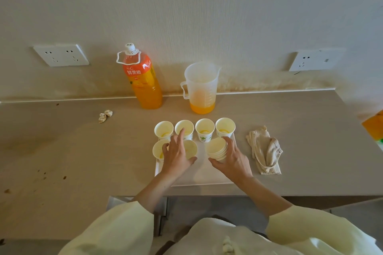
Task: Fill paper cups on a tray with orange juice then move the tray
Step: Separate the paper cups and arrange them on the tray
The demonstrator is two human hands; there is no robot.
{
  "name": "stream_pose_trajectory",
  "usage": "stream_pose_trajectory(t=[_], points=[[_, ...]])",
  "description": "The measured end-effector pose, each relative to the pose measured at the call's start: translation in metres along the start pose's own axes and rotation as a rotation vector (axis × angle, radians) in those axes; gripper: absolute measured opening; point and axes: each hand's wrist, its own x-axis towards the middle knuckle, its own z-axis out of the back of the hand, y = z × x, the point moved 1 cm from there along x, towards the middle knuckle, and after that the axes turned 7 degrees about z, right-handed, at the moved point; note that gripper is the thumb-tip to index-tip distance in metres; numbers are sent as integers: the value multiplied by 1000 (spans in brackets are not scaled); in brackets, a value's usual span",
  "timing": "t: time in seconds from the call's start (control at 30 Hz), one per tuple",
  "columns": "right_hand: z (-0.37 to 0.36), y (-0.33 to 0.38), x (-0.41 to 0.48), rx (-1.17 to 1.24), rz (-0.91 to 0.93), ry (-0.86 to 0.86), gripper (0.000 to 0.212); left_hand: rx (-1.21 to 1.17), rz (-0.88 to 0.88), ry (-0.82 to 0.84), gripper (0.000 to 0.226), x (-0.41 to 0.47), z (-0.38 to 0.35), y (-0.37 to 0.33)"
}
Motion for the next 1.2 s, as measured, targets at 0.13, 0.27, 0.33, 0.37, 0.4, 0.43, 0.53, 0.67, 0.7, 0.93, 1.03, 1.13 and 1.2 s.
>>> stream_pose_trajectory(t=[0.13, 0.27, 0.33, 0.37, 0.4, 0.43, 0.53, 0.67, 0.7, 0.93, 1.03, 1.13, 1.2], points=[[-1, -1, -1, 0, 10, 10, 80, -30, 6, -21, 112, 0, -1, 3], [-2, 2, -1, 15, 6, 16, 81, -58, -5, -26, 108, 1, -1, 5], [-2, 5, 0, 25, 0, 14, 79, -57, 4, -23, 109, 3, -1, 5], [-2, 7, -1, 29, 4, 9, 78, -58, 10, -22, 108, 3, -2, 5], [-2, 8, -1, 30, 14, 3, 77, -61, 14, -24, 106, 4, -2, 5], [-2, 9, -1, 30, 25, 0, 77, -63, 16, -25, 105, 5, -2, 6], [-2, 11, -1, 40, 27, 2, 78, -65, 17, -33, 103, 6, -3, 7], [-2, 12, -1, 47, 23, 6, 79, -57, 22, -26, 101, 6, -4, 6], [-2, 13, -1, 47, 25, 5, 78, -55, 21, -19, 100, 6, -4, 6], [0, 16, -2, 47, 24, 1, 79, -45, 32, 19, 97, 8, -6, 6], [0, 16, -1, 52, 22, -7, 80, -30, 37, 19, 98, 9, -7, 8], [0, 16, -1, 47, 31, -9, 79, -21, 36, 35, 100, 10, -8, 9], [0, 16, -2, 38, 37, -12, 78, -14, 36, 43, 100, 10, -8, 9]])
